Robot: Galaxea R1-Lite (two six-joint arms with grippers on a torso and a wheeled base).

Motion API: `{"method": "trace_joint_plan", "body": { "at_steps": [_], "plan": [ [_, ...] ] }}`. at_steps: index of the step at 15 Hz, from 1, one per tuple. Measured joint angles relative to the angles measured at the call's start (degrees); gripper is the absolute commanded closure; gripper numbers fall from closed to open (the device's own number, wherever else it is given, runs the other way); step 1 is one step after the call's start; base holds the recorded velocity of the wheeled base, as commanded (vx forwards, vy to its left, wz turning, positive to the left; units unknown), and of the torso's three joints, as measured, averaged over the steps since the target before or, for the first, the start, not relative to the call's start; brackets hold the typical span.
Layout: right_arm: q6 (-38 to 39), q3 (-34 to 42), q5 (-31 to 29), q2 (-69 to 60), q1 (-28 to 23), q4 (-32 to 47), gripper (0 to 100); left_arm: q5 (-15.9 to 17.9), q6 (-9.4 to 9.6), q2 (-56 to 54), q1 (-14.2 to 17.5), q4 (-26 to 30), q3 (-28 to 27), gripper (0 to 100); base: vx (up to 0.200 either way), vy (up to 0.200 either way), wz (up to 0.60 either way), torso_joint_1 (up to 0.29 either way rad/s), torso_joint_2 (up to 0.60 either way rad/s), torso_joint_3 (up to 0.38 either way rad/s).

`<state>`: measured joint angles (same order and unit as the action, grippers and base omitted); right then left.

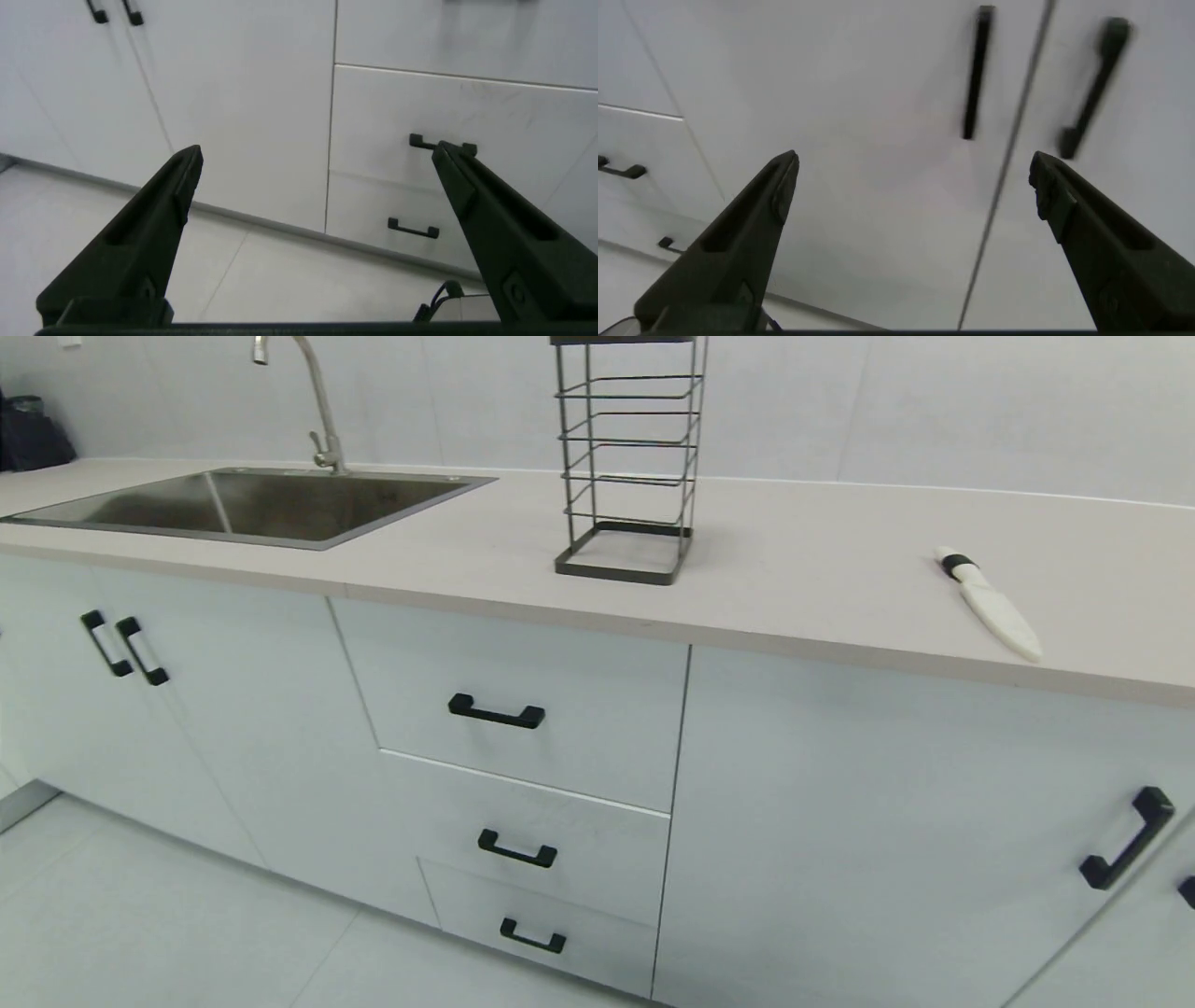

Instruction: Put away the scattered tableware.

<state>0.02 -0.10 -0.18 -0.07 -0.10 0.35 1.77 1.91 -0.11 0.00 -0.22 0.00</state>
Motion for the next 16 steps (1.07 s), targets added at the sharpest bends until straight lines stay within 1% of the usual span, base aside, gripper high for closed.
{"method": "trace_joint_plan", "body": {
  "at_steps": [1,7,11,16],
  "plan": [
    [0.02,0.00,0.00,0.00,0.00,0.00,0,0.00,-0.06,0.00,0.00,0.06,0.00,0,0.000,0.000,-0.60,-0.007,0.00,-0.002],
    [-0.02,0.00,0.00,0.00,0.00,-0.02,0,-0.02,-0.17,0.00,0.00,0.15,0.00,0,0.000,0.000,0.00,0.000,0.00,0.000],
    [0.02,0.00,0.02,0.00,0.00,0.00,0,-0.11,-0.57,0.00,0.00,0.12,0.00,0,0.000,0.000,-0.60,0.004,0.00,0.001],
    [-0.02,0.00,0.00,0.00,0.00,0.02,0,-0.16,-0.74,0.01,0.00,0.12,0.00,0,0.000,0.000,0.00,0.000,0.00,0.000]
  ]
}}
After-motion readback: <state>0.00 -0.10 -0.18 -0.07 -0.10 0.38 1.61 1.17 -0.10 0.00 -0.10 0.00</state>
